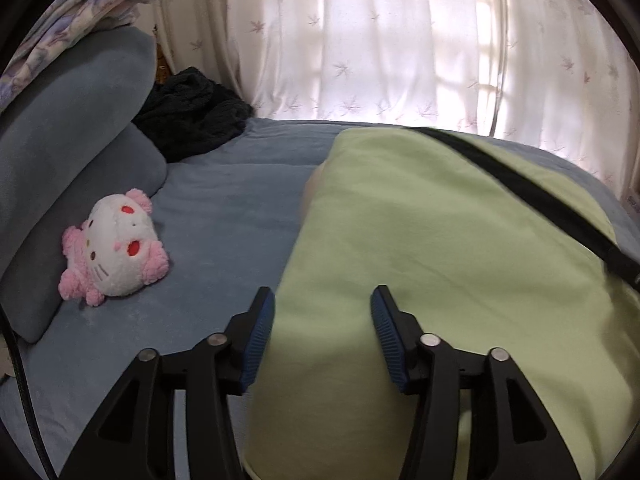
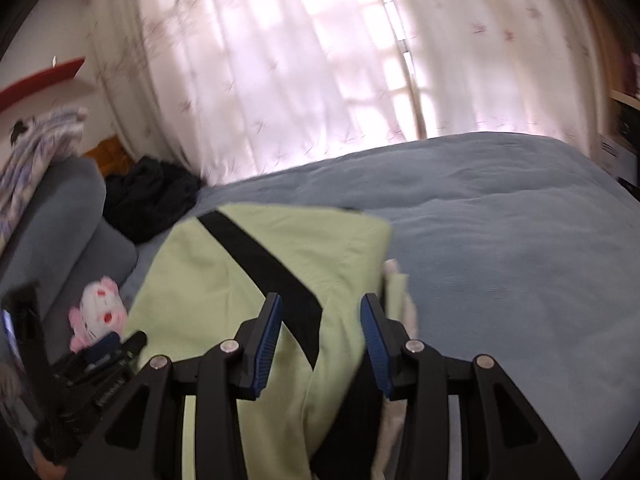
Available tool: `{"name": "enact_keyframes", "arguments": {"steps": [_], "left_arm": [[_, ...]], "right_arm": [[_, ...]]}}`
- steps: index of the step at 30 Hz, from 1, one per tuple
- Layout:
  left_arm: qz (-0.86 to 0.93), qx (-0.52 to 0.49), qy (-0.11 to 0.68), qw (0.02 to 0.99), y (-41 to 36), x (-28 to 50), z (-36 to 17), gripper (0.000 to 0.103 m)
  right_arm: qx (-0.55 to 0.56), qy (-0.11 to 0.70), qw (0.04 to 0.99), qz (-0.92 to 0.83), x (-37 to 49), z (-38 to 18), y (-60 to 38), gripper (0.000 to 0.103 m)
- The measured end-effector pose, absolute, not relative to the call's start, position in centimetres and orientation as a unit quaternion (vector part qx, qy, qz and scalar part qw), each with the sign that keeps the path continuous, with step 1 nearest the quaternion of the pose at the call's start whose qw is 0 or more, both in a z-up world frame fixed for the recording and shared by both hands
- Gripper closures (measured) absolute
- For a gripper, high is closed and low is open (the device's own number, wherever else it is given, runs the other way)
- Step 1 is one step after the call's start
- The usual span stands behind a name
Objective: Fold large clothes
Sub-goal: 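Lower the bundle onto the white folded clothes stack with both tools, then open both tools and release the bundle on the stack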
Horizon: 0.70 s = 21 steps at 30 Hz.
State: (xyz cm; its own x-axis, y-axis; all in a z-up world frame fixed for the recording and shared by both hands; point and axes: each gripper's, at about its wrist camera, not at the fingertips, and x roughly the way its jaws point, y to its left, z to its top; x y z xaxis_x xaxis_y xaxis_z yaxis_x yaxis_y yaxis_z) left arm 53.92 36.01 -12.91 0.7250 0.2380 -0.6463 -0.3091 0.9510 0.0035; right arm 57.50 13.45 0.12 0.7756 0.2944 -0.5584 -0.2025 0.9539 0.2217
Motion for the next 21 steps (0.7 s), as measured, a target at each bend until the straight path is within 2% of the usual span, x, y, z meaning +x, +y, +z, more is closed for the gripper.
{"name": "enact_keyframes", "arguments": {"steps": [5, 13, 16, 17, 18, 21], "left_arm": [[0.161, -0.054, 0.340, 0.925, 37.0, 54.1, -14.2, 0.043], [0.173, -0.063, 0.349, 0.919, 37.0, 54.4, -15.2, 0.042], [0.183, -0.079, 0.360, 0.911, 37.0, 54.1, -14.6, 0.042], [0.182, -0.092, 0.362, 0.909, 37.1, 53.7, -14.3, 0.042], [0.180, -0.099, 0.363, 0.909, 37.2, 53.4, -14.1, 0.042], [0.172, -0.108, 0.371, 0.906, 37.2, 51.5, -13.1, 0.042]], "right_arm": [[0.086, 0.335, 0.928, 0.141, 59.3, -3.0, 14.9, 0.060], [0.055, 0.343, 0.929, 0.132, 59.3, -3.7, 15.5, 0.059], [0.062, 0.357, 0.924, 0.124, 59.2, -3.4, 15.2, 0.055], [0.071, 0.365, 0.920, 0.122, 58.9, -3.1, 14.8, 0.052], [0.076, 0.373, 0.917, 0.117, 58.6, -2.9, 14.5, 0.043], [0.080, 0.382, 0.913, 0.115, 56.8, -2.0, 13.8, 0.039]]}}
